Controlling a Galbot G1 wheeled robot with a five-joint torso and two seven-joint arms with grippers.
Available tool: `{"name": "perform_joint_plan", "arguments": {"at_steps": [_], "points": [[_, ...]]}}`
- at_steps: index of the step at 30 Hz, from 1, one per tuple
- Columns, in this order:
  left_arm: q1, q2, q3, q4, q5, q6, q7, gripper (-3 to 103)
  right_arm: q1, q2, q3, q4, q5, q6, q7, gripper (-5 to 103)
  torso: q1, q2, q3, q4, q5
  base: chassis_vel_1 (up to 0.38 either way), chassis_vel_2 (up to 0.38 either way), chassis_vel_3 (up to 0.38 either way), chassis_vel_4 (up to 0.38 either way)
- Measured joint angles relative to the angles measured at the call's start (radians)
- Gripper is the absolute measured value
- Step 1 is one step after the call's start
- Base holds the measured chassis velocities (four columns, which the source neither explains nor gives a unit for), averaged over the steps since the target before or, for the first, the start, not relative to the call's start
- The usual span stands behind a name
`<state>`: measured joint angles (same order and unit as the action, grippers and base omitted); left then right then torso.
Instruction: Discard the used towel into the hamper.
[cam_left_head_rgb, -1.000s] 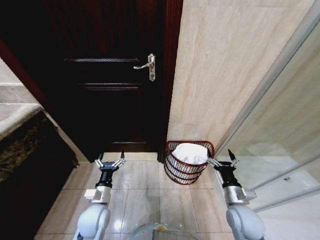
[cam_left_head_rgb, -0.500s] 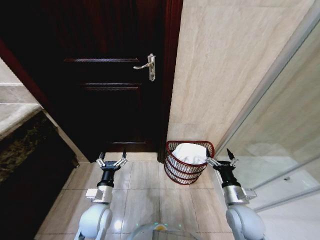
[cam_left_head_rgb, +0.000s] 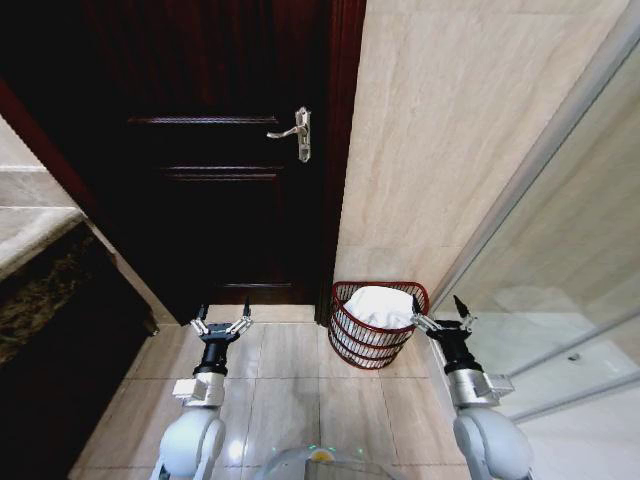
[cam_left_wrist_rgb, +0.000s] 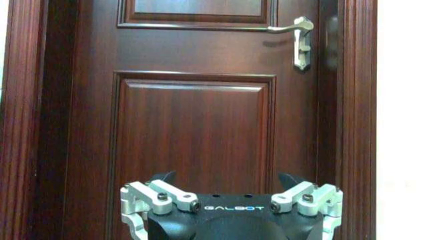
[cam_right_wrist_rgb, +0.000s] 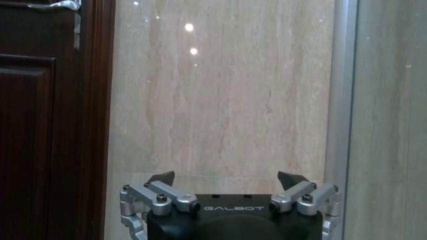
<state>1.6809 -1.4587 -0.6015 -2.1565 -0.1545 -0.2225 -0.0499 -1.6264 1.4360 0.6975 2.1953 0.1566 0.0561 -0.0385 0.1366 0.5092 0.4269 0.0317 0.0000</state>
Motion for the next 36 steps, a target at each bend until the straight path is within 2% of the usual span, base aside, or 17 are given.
{"name": "perform_joint_plan", "arguments": {"at_steps": [14, 36], "points": [[0.000, 0.001, 0.000, 0.001, -0.001, -0.001, 0.001, 100, 0.000, 0.000, 0.000, -0.001, -0.001, 0.000, 0.001, 100, 0.004, 0.009, 0.005, 0.0000, 0.0000, 0.000, 0.000, 0.000, 0.000], [0.000, 0.001, -0.001, 0.001, -0.001, -0.001, 0.002, 100, 0.000, 0.000, 0.000, -0.003, 0.000, 0.000, 0.002, 100, 0.044, 0.110, 0.066, 0.0000, 0.0000, 0.000, 0.000, 0.000, 0.000]]}}
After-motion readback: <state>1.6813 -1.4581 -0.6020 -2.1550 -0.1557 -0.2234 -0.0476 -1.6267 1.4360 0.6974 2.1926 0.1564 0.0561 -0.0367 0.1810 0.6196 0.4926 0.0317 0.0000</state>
